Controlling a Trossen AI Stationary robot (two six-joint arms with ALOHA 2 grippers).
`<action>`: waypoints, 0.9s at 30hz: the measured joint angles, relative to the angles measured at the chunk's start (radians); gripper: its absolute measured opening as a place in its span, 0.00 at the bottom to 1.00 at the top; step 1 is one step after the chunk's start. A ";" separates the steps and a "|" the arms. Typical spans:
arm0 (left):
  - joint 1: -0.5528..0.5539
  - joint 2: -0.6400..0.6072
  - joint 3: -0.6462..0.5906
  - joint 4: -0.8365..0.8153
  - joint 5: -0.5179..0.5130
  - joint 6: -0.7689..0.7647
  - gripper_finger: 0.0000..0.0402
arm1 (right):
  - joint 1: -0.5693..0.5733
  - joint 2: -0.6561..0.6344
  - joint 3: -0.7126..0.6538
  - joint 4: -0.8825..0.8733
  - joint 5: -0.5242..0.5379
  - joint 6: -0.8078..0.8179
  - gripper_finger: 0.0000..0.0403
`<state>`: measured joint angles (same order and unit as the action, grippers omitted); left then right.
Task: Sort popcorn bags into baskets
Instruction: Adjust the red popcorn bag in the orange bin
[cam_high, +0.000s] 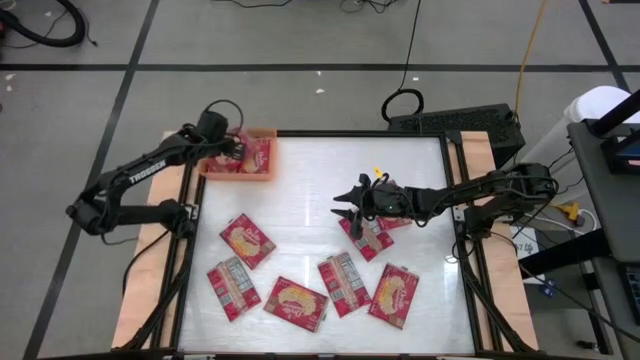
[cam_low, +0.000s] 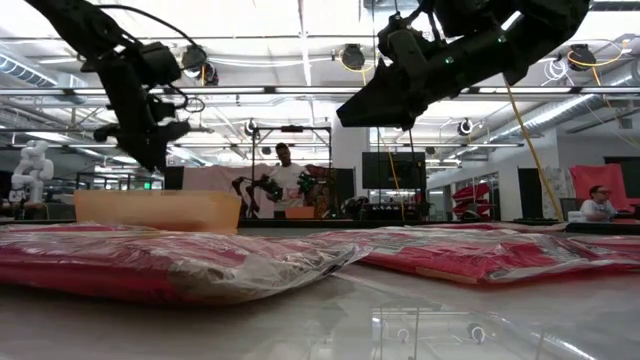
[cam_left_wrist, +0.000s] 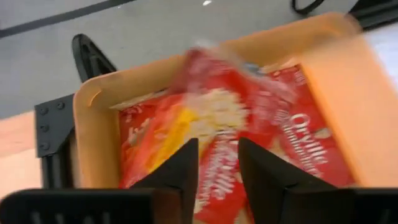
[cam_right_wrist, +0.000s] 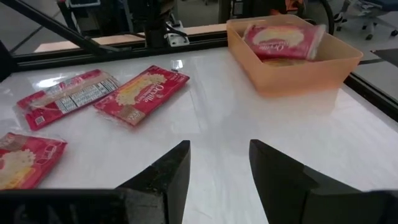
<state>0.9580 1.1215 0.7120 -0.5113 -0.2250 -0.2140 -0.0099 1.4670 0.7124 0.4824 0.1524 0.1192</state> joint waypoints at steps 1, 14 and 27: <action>-0.007 0.012 0.000 0.002 -0.021 0.000 0.32 | 0.003 0.000 0.000 0.000 0.000 0.000 0.39; -0.165 0.199 0.000 0.247 0.131 0.244 0.28 | 0.012 0.000 0.000 0.014 0.002 0.000 0.39; -0.191 0.332 0.005 0.271 -0.056 0.177 0.49 | 0.012 0.000 0.000 0.014 0.003 0.026 0.39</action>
<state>0.7670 1.4537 0.7169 -0.2398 -0.2812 -0.0366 0.0021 1.4670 0.7124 0.4969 0.1551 0.1452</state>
